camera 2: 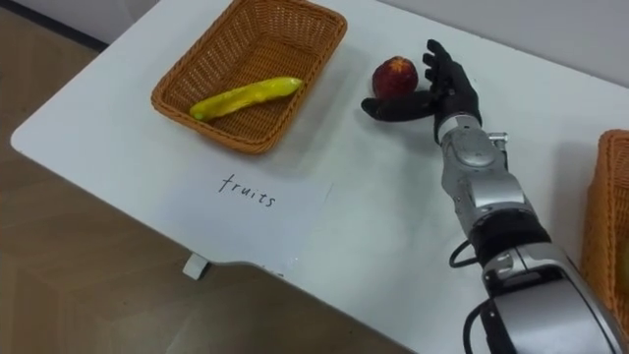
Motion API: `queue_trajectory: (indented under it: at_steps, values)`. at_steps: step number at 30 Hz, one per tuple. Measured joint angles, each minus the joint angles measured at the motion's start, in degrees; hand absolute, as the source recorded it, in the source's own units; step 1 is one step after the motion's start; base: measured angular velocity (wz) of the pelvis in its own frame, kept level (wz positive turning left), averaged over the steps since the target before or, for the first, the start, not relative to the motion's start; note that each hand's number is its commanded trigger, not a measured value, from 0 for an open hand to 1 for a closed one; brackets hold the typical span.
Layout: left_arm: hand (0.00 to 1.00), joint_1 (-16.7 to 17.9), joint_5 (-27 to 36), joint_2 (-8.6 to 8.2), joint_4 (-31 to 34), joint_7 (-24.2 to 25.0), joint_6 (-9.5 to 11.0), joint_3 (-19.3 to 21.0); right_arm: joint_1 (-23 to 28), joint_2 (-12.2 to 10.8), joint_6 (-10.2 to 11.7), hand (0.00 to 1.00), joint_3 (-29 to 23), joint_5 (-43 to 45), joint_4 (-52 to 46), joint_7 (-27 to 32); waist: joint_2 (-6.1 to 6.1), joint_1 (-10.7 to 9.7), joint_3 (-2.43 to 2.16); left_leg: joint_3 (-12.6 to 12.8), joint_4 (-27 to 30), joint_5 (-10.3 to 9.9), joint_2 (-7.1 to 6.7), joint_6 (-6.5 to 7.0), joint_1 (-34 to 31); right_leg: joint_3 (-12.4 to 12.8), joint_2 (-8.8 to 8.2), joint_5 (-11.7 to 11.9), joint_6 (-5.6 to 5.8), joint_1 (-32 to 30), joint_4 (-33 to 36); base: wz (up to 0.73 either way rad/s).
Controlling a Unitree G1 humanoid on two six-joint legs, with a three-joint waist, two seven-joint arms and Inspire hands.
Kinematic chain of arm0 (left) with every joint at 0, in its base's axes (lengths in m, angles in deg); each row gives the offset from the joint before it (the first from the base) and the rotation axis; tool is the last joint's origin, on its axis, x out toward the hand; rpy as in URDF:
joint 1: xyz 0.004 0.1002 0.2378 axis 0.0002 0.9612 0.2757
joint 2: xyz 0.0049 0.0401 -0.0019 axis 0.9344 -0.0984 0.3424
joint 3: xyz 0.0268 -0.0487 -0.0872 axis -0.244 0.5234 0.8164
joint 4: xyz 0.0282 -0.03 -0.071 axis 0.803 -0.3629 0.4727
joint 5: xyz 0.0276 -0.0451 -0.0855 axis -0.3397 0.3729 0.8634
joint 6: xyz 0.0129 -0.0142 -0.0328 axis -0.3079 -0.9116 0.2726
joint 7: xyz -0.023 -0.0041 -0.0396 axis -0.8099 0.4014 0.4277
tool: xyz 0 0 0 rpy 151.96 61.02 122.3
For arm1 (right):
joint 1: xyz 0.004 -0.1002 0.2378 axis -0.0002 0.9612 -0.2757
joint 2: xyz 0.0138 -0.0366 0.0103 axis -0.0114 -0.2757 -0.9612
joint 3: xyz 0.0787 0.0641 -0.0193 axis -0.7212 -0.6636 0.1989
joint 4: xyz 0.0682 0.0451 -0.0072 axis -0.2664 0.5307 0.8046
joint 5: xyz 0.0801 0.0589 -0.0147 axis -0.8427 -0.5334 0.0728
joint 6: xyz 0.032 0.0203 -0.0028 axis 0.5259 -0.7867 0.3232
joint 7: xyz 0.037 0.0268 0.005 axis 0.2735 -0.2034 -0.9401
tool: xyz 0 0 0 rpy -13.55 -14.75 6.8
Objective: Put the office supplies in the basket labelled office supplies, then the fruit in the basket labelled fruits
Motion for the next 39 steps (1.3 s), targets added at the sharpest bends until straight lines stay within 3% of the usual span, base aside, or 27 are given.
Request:
queue_trajectory:
  at_steps: [10, 39]
  values:
    - [0.0, -0.18, 0.0, 0.2, 0.04, 0.14, -0.02, -0.25, -0.12, -0.27, -0.28, 0.0, 0.58, 3.47, 0.01, -0.14, -0.62, 0.15, -0.35, 0.4, 0.08, 0.05, 0.05, 0.01, -0.36, 0.52, 0.03, 0.03, -0.03, -0.57, 0.05, -0.01]
    - [0.0, -0.81, 1.01, 0.77, 0.03, 1.15, -0.04, -0.4, -0.17, -0.66, -0.44, 0.0, 0.63, 6.21, 0.26, -0.78, -1.14, 0.15, -0.07, 0.33, 0.0, 0.07, 0.01, -0.02, -0.67, 0.33, -0.04, -0.08, -0.04, -0.69, 0.24, 0.0]
